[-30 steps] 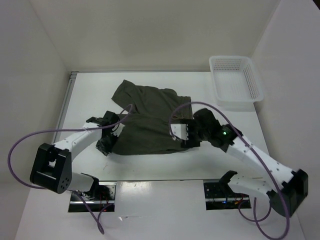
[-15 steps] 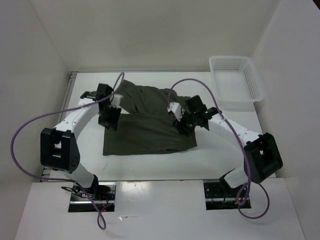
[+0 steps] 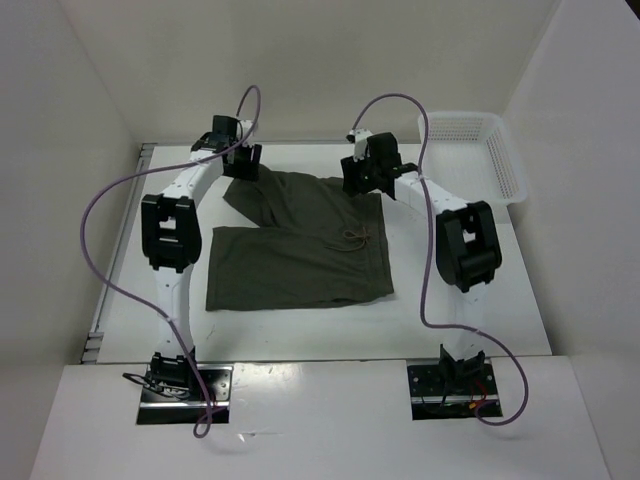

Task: Fold and stack the shorts
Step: Flatten the shorts out

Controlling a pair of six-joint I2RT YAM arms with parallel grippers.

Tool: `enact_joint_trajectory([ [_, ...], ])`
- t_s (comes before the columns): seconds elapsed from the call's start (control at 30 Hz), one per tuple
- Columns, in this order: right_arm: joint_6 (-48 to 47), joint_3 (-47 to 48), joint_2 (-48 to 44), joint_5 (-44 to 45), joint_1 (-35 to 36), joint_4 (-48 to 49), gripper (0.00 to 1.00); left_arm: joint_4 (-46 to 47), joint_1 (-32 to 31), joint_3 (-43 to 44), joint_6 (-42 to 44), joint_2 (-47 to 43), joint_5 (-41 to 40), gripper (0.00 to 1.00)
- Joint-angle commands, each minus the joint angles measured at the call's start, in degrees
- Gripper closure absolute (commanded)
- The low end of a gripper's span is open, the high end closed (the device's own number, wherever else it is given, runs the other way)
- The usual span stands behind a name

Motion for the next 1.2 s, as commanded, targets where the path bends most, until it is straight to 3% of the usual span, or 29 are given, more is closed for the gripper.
enact_joint_trajectory([
  [0.0, 7.20, 7.75, 5.19, 6.44, -2.52, 3.83, 0.43, -0.08, -0.39, 6.32, 0.23, 6.10, -3.60, 0.30],
  [0.17, 9.49, 13.65, 11.96, 12.76, -3.05, 2.61, 0.43, -0.87, 0.22, 6.85, 0.23, 10.15, -2.12, 0.30],
  [0.3, 9.49, 14.19, 13.90, 15.76, -3.67, 2.00, 0.43, -1.40, 0.22, 4.14, 0.23, 10.68, -1.59, 0.39],
  [0.43, 10.11, 12.62, 14.52, 15.76, -4.19, 1.46, 0.42, -2.53, 0.22, 0.18, 0.23, 10.08, -2.73, 0.68],
  [0.47, 10.63, 12.61, 15.04, 15.76, -4.19, 1.46, 0.42, -2.54, 0.22, -2.26, 0.23, 8.16, -3.25, 0.81],
  [0.57, 10.63, 12.77, 15.57, 14.63, -4.19, 0.85, 0.42, -1.49, 0.84, -5.79, 0.23, 2.61, -3.87, 0.91],
  [0.7, 10.63, 15.94, 18.12, 15.76, -4.19, -1.17, 0.53, -0.96, 0.84, -11.68, 0.23, -4.77, -6.59, 0.90],
  [0.73, 10.63, 15.95, 18.90, 15.76, -4.19, -1.87, 0.53, -0.43, 0.84, -15.00, 0.23, -7.66, -8.16, 0.71],
  [0.77, 10.63, 16.64, 18.91, 15.76, -4.19, -1.88, 0.53, -0.43, 1.36, -17.03, 0.23, -9.16, -8.79, 0.68],
  [0.97, 10.02, 16.65, 18.91, 16.56, -3.67, -1.88, 0.52, -2.96, 1.37, -32.14, 0.23, -17.52, -10.46, 0.61],
  [1.1, 8.79, 16.65, 19.44, 15.42, -3.67, -1.88, 0.47, -5.01, 1.37, -34.19, 0.23, -19.54, -9.41, 0.58],
  [1.17, 8.79, 16.65, 19.44, 15.41, -3.67, -1.88, 0.45, -1.86, 3.37, -29.74, 0.23, -18.77, -8.28, 0.51],
])
